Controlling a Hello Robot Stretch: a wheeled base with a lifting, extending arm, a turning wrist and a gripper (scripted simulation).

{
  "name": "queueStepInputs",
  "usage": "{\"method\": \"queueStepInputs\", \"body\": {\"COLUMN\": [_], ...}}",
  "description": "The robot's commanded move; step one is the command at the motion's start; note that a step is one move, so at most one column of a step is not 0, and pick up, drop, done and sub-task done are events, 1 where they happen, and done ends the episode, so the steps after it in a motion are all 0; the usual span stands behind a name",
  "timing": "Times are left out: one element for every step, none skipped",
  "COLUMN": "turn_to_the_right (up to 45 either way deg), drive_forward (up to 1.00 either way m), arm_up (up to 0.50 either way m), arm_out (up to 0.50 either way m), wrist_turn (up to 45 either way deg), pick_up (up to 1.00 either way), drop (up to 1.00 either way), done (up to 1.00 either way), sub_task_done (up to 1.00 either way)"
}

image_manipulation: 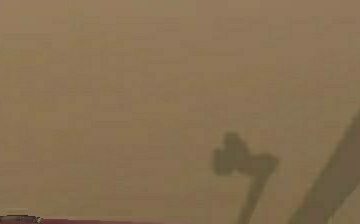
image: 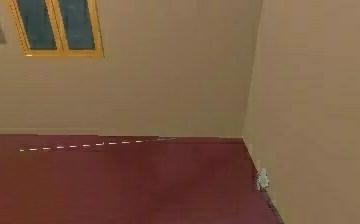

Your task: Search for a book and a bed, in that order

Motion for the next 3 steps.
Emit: {"method": "queueStepInputs", "body": {"turn_to_the_right": [-45.0,-3.0,0.0], "drive_forward": [0.0,0.0,0.3], "arm_up": [0.0,0.0,0.0], "arm_out": [0.0,0.0,0.0], "wrist_turn": [0.0,0.0,0.0], "pick_up": [0.0,0.0,0.0], "drop": [0.0,0.0,0.0], "done": [0.0,0.0,0.0], "sub_task_done": [0.0,0.0,0.0]}}
